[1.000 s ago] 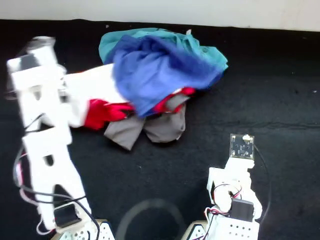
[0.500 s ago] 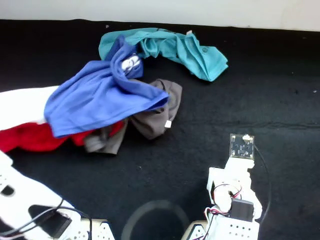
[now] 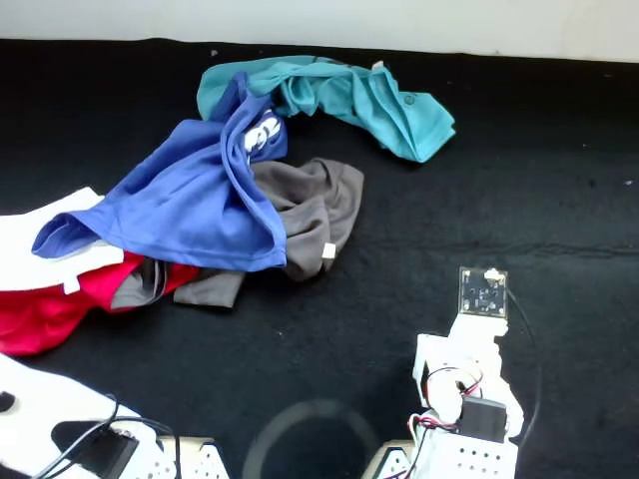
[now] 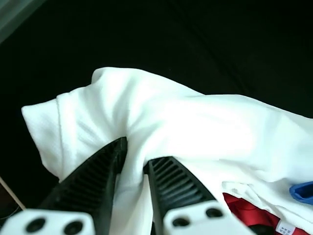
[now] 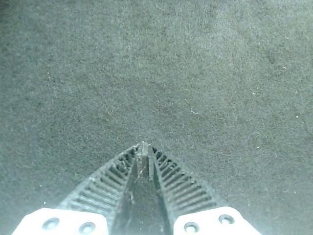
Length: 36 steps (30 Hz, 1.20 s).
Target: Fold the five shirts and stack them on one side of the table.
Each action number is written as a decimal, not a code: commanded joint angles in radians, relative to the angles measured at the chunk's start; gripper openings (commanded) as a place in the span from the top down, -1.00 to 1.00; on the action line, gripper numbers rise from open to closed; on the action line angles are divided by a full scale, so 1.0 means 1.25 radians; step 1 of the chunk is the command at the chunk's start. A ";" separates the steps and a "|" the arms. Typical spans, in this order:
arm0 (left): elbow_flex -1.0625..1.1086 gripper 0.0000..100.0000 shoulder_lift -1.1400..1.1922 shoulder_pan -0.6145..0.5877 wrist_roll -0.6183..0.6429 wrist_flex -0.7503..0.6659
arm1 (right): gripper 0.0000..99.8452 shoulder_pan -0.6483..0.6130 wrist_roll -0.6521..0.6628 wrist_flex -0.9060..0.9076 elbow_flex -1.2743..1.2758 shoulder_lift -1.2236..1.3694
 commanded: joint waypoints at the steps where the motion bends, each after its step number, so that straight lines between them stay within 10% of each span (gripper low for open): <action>1: -0.053 0.96 -0.012 0.028 -0.001 0.000 | 0.99 -0.003 -0.005 0.003 0.110 -0.002; 9: -0.141 0.39 -0.071 0.105 0.002 0.000 | 0.99 -0.003 -0.005 0.003 0.110 -0.002; 24: -0.062 0.39 -0.166 0.689 0.252 0.005 | 0.99 -0.003 -0.005 0.003 0.110 -0.002; 36: 0.304 0.31 -0.013 0.894 0.322 0.001 | 0.99 -0.003 -0.005 0.003 0.110 -0.002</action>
